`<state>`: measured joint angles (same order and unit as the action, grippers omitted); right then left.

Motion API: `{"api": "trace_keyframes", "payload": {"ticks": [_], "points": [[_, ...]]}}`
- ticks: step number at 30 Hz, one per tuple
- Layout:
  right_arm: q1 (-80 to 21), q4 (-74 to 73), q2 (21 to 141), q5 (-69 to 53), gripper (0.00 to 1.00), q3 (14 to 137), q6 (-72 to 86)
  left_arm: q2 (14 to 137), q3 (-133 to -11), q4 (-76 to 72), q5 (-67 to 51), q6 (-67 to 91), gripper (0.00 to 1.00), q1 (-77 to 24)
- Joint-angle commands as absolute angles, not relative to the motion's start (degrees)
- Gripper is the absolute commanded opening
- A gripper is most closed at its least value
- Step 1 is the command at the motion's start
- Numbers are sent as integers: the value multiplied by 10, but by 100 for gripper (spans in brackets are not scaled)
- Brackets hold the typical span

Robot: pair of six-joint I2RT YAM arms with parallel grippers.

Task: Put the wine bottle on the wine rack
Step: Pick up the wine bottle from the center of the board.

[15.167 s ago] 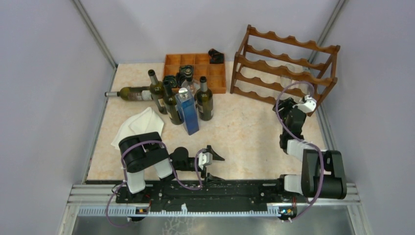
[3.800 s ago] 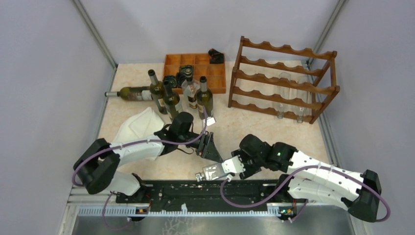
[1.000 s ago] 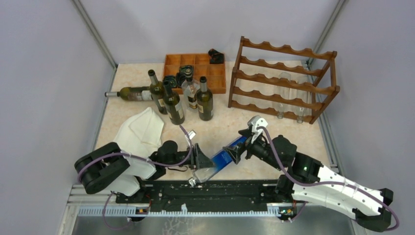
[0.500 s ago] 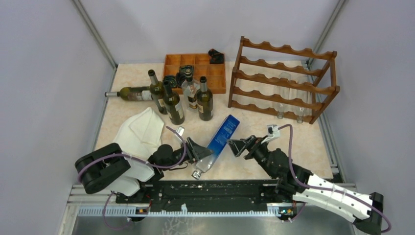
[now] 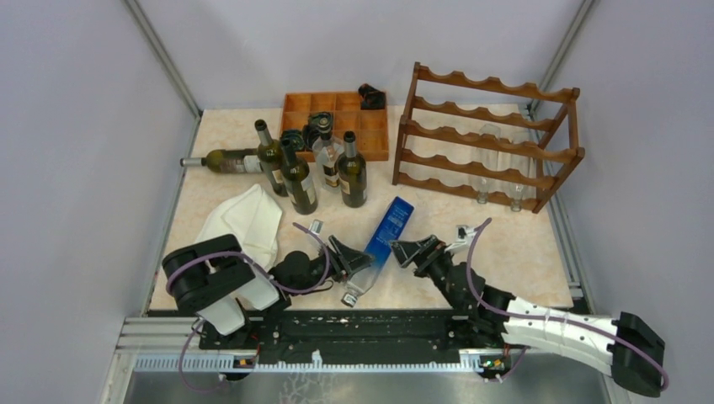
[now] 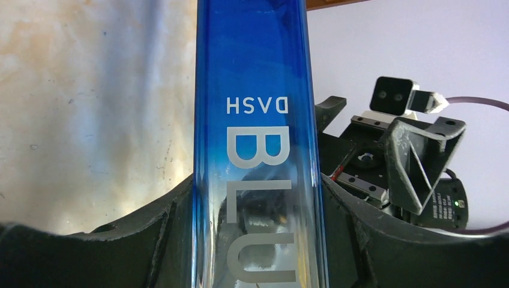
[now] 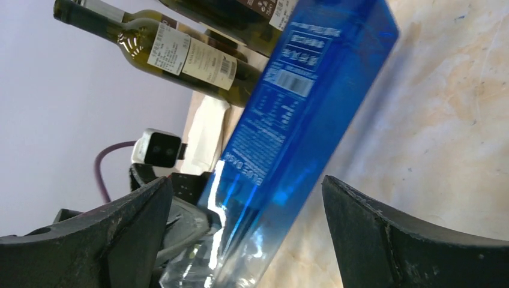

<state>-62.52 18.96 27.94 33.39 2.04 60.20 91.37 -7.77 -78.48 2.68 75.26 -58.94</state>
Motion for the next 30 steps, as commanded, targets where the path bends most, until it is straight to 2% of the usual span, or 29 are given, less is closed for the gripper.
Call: {"api": "trace_keyframes", "payload": {"ticks": [1, 21, 30], "points": [[-629, 337, 336, 341, 92, 5, 627, 928, -123, -1026, 45, 778, 0, -605], [-629, 416, 441, 347, 89, -25, 731, 894, -166, -1027, 110, 727, 0, -622], [-629, 495, 437, 381, 84, -34, 701, 894, -186, -1027, 91, 760, 0, -624]]}}
